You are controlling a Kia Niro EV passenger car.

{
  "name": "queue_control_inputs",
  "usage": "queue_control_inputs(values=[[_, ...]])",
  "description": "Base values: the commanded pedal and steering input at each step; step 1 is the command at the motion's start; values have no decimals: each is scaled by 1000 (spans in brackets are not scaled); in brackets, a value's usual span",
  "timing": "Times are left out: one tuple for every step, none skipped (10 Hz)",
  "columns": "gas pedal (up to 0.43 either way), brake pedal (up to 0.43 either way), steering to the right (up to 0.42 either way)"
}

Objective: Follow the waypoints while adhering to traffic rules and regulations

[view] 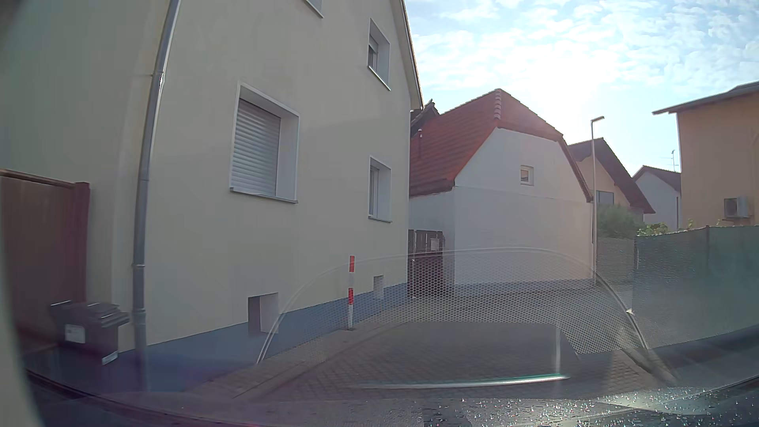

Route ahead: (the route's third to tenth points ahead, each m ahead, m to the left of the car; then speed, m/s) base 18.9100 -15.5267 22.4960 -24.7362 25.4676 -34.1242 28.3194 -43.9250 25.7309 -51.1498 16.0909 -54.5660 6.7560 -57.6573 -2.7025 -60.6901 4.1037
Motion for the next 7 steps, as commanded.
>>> queue_control_inputs(values=[[20,0,109],[20,0,112],[20,0,117],[20,0,121],[28,0,128],[28,0,135],[28,0,147]])
